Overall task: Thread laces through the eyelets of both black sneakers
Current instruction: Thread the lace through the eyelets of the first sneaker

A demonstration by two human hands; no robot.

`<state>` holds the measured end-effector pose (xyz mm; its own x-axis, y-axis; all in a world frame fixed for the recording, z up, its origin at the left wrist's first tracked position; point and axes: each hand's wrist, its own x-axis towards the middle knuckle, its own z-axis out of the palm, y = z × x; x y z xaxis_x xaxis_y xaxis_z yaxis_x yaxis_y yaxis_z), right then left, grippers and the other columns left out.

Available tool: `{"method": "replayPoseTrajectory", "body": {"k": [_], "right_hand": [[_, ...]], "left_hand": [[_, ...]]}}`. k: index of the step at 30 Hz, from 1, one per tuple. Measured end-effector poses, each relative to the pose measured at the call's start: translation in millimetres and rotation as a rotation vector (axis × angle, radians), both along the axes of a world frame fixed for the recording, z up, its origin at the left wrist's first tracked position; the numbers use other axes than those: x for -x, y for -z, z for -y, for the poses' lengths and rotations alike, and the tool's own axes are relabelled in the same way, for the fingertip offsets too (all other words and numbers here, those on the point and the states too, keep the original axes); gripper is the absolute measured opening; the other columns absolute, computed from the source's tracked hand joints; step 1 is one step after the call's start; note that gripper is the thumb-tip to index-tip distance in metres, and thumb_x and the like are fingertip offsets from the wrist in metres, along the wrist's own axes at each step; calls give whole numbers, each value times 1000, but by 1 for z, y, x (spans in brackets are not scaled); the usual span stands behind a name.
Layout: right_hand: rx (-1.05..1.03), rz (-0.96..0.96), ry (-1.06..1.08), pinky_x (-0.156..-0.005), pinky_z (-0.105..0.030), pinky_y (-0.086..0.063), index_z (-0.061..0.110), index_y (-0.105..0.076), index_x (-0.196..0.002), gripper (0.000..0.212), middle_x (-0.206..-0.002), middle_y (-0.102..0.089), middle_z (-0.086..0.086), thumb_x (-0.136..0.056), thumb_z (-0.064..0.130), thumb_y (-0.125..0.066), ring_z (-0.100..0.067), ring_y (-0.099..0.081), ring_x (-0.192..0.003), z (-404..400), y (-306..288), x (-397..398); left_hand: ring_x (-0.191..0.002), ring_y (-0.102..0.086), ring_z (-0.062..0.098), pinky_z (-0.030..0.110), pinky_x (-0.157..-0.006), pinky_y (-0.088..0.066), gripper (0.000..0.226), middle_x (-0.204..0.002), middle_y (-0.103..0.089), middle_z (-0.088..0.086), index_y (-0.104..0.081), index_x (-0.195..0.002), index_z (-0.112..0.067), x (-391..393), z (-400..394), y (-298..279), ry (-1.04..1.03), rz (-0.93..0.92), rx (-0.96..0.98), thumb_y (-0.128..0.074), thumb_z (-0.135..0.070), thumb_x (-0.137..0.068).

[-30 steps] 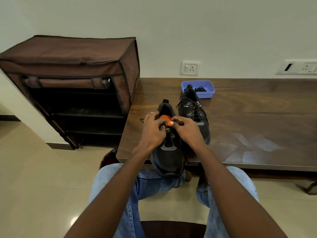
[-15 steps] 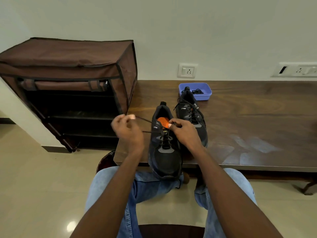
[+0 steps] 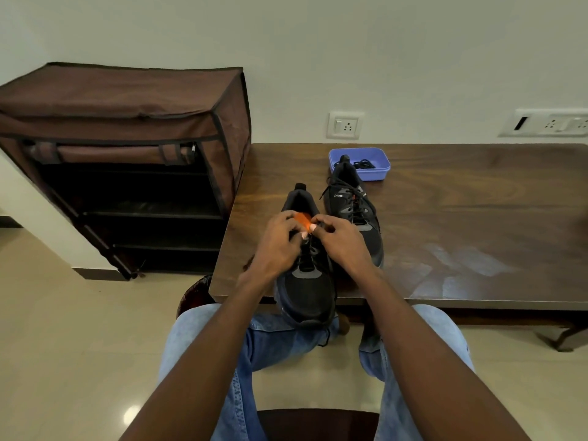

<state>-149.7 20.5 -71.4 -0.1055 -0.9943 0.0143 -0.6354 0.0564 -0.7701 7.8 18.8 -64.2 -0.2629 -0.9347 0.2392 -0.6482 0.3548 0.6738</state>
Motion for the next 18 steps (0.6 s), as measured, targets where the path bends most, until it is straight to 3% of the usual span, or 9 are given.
{"method": "replayPoseTrajectory", "body": {"k": [1,3,5,6,8,11,15,18], "right_hand": [[-1,-4,6,-79,-35,-47,36,-68,-116,25,-101,-69,6,-95,43,-56,-15,-62,-94,0,0,1],[-4,0,31,-76,-33,-44,35,-69,-113,23,-100,-69,5,-96,41,-55,-15,-62,-93,-1,-1,2],[-8,22,45,-77,-34,-45,34,-69,-107,19,-95,-69,7,-95,38,-56,-15,-62,-92,-1,-1,4],[-6,30,42,-78,-35,-46,34,-70,-105,17,-94,-69,7,-95,38,-56,-15,-62,-92,-2,-2,5],[5,18,25,-77,-33,-45,34,-70,-106,17,-95,-69,8,-95,39,-57,-14,-62,-91,-3,-3,2],[15,-25,13,-79,-31,-45,34,-68,-116,24,-104,-69,6,-97,41,-57,-12,-61,-93,-5,-4,-2],[18,-69,8,-84,-30,-46,35,-65,-124,32,-112,-70,6,-95,45,-58,-13,-62,-98,-7,-4,-2],[25,-96,0,-85,-31,-47,36,-65,-124,34,-109,-70,7,-92,48,-60,-12,-62,-96,-9,-6,0]], "left_hand": [[-125,-52,19,29,-102,-41,9,-132,-56,6,-65,-96,-17,0,-3,0,-42,-106,-6,-60,-9,-96],[-105,-67,16,32,-87,-56,9,-115,-65,2,-59,-102,-19,-6,-8,-8,-263,-535,-86,-52,-13,-102],[-90,-72,14,31,-75,-61,9,-106,-67,5,-55,-107,-17,-22,-6,-18,-580,-958,-68,-46,-15,-105],[-89,-71,14,28,-75,-60,9,-108,-67,9,-54,-108,-15,-33,-3,-21,-713,-1023,-23,-46,-14,-104],[-102,-66,13,19,-80,-53,15,-121,-62,11,-56,-115,-12,-52,3,-25,-848,-884,-18,-50,-8,-101],[-120,-48,11,13,-91,-40,45,-144,-41,8,-49,-137,-10,-52,0,-22,-784,-512,-81,-57,-1,-94],[-80,-59,2,12,-61,-45,32,-115,-63,-2,-58,-128,-19,-23,-9,-17,-504,-344,-236,-63,-23,-96],[-78,-63,4,23,-66,-51,26,-92,-66,-7,-62,-105,-23,-1,-9,-13,-365,-208,-255,-70,-43,-90]]}}
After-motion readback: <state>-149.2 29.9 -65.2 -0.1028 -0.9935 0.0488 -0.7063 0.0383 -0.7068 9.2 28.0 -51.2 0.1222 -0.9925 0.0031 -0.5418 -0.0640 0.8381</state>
